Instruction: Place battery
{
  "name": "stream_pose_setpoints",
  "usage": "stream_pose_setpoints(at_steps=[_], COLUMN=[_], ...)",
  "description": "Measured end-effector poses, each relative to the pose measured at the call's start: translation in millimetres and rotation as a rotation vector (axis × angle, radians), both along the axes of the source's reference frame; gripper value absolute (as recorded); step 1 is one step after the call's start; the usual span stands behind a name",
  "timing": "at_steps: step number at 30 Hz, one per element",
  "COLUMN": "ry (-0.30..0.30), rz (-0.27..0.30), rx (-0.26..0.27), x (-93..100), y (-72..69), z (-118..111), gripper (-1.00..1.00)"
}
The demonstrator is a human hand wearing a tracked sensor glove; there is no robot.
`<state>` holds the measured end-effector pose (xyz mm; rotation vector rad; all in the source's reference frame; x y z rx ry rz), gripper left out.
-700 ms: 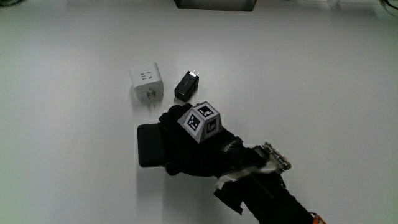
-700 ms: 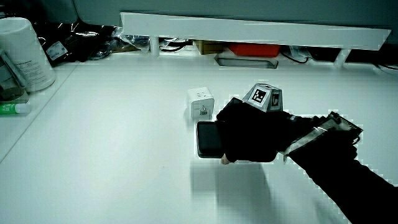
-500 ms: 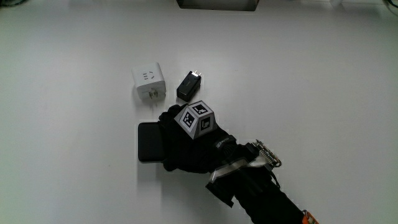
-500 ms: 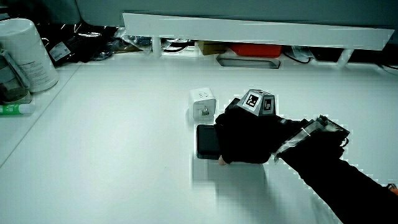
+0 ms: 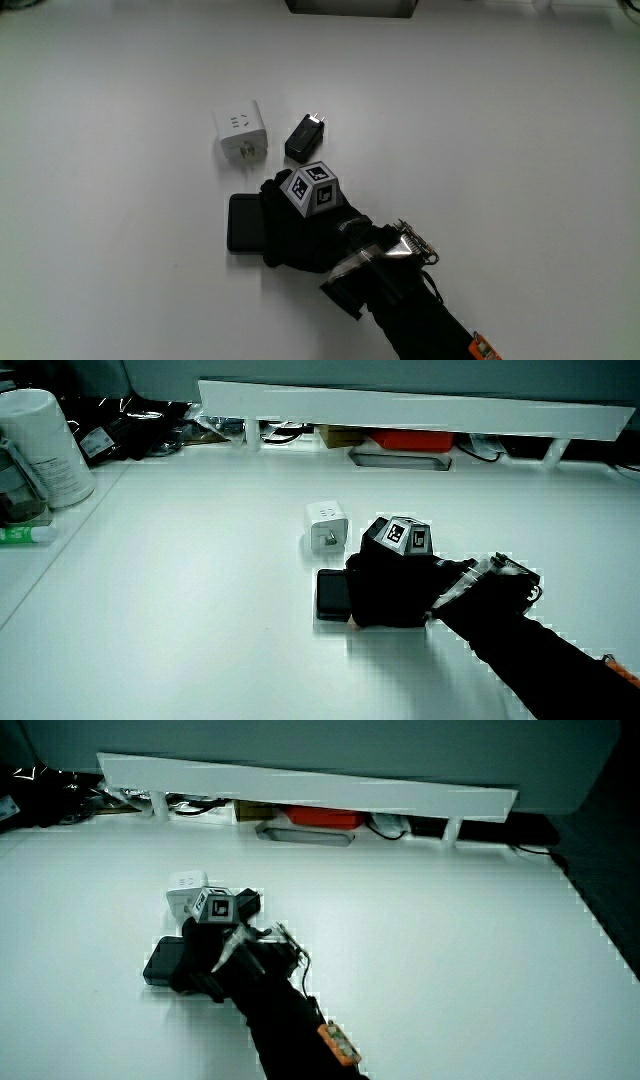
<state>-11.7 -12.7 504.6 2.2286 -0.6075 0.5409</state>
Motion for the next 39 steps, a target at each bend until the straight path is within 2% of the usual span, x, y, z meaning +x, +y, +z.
stream_pose_setpoints(at_steps=[1,2,5,8,9,15,19,22,25,26,27,29,31,32,33,34,39], ry=[0.004,0.023,0.032,0.028,0.011,0.026,0.017,0.032,0.022,0.034,0.014,-0.013,0.034,-0.005,-0.025,0.023,-0.123], rz=[-0.004,-0.004,-0.010,0.014,0.005,0.012,0.015,-0.004,-0.012,-0.001,-0.022,-0.015,-0.042,-0.043,-0.048,-0.034,-0.038], rx=[-0.011,0.006,-0.001,0.010,0.006,-0.004,-0.014,-0.012,-0.043,-0.021,-0.023,-0.035,-0.027,-0.080,-0.072,-0.040,-0.070], x=[-0.5,-0.4,-1.6,-0.4,-0.6,0.9,3.0,5.4,10.4,12.8,14.8,22.1,28.6,33.8,38.7,43.9,72.8], y=[1.0,1.7,2.6,2.4,2.7,5.8,7.5,9.1,9.2,9.3,9.8,10.2,11.6,12.6,13.1,14.0,17.5], z=[3.2,7.4,10.1,11.8,9.5,12.5,12.4,16.0,16.4,15.2,10.2,0.1,0.3,-2.5,-9.2,-10.9,-26.2], gripper=[0.00,0.00,0.00,0.00,0.00,0.00,-0.24,-0.41,-0.59,-0.65,-0.71,-0.82,-0.94,-1.00,-1.00,-1.00,-1.00])
